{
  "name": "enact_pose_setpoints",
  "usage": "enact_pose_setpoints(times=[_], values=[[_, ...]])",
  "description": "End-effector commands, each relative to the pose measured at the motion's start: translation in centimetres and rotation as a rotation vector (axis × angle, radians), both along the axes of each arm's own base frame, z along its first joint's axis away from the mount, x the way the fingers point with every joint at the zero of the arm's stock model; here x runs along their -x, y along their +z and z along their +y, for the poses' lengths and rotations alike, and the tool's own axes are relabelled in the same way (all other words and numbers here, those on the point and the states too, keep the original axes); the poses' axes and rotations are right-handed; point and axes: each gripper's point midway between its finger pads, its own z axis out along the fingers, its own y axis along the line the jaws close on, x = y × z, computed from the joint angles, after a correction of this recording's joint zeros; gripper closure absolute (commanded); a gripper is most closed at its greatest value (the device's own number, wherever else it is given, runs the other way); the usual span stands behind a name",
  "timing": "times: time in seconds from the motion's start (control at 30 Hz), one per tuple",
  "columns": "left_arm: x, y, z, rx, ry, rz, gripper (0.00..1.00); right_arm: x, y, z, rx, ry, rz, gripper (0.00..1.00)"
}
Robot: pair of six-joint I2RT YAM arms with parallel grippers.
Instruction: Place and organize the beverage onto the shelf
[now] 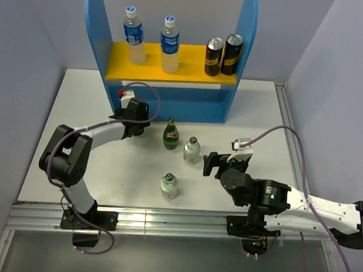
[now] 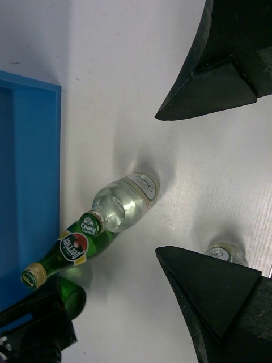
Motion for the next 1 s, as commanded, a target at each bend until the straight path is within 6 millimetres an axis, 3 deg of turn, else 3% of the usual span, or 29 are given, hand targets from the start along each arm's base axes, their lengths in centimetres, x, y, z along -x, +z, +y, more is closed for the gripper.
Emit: enact_pose_setpoints(times=[0.0,0.33,0.67,0.8,0.9,0.97], values=[[2.3,3.2,-1.4,0.024,-0.017,-0.064,1.00,0.1,0.7,-0.4,-0.049,-0.020,-0.006,0.02],[10.5,-0.4,-2.9,-0.016,-0.082,0.050,1.00,0.3,0.7,-1.1,-0.077,-0.035,0.001,0.03],[14.1,-3.8,-3.2,-0.096,-0.135,0.220,0.99,0.4,0.5,-1.7,-0.100,-0.040,0.004,0.03],[14.6,-4.5,-3.6,-0.120,-0.173,0.286,0.68,0.4,0.4,-1.8,-0.095,-0.044,0.006,0.03],[14.8,-4.8,-4.0,-0.129,-0.208,0.317,0.52,0.4,0.3,-1.8,-0.099,-0.046,0.005,0.03],[14.8,-4.7,-4.4,-0.134,-0.232,0.332,0.45,0.5,0.3,-1.8,-0.103,-0.043,0.004,0.03]])
